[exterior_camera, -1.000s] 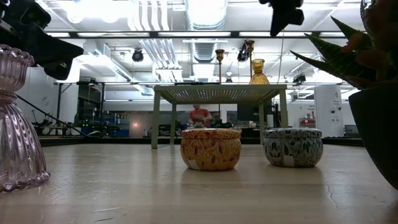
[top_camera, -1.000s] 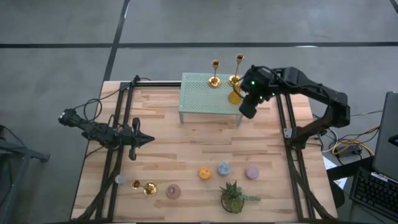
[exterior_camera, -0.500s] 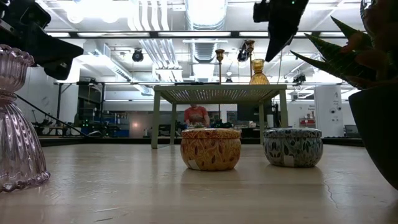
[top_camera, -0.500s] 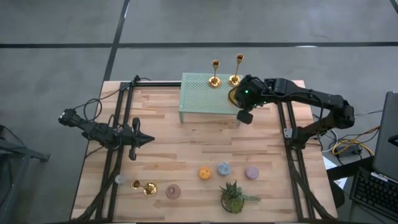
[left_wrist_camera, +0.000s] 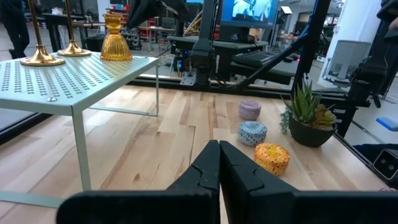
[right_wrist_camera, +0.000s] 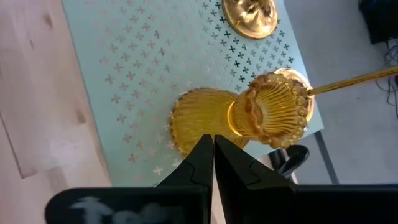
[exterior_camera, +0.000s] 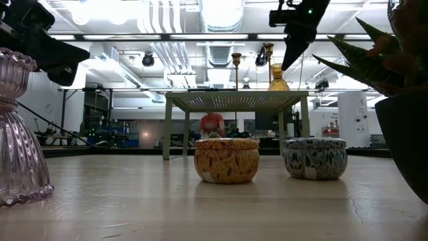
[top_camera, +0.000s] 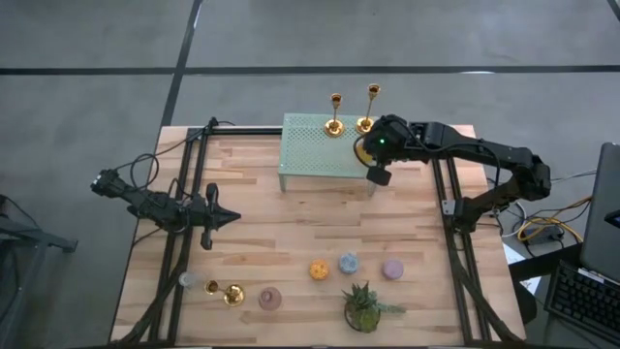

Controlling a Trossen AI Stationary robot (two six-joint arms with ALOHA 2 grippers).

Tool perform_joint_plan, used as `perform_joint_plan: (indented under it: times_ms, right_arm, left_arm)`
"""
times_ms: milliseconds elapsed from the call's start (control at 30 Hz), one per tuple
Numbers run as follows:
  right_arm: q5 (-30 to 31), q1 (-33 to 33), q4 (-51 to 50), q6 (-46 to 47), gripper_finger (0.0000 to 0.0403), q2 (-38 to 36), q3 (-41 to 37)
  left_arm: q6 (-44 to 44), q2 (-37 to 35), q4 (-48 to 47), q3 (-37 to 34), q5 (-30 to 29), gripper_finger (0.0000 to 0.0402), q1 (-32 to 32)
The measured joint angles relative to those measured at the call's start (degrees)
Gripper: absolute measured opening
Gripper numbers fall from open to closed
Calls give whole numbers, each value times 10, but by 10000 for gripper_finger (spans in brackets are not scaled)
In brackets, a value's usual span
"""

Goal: Pick & Place candle stick holders
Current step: Put the brown candle holder on the shelf

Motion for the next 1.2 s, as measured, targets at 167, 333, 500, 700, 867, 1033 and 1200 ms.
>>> perform_joint_plan:
  times_ms: [167,333,500,700,867,1033,1200]
  right_arm:
    - [0,-6,23,-4,8,0,0]
    - [0,-9,34,-12,8,4,0]
    - [16,-15,38,-29,8,19,-1]
    - [30,-17,42,-43,8,38,-1]
    - [57,-16,43,-47,8,49,-1]
    - [65,-17,49,-57,8,54,-1]
    - [76,-16,59,-61,8,56,-1]
  left_arm:
    - [0,0,0,0,0,5,0]
    - [0,0,0,0,0,5,0]
    - [0,0,0,0,0,5,0]
    - [0,0,0,0,0,5,0]
    - [0,0,0,0,0,5,0]
    - [0,0,0,0,0,5,0]
    - [0,0,0,0,0,5,0]
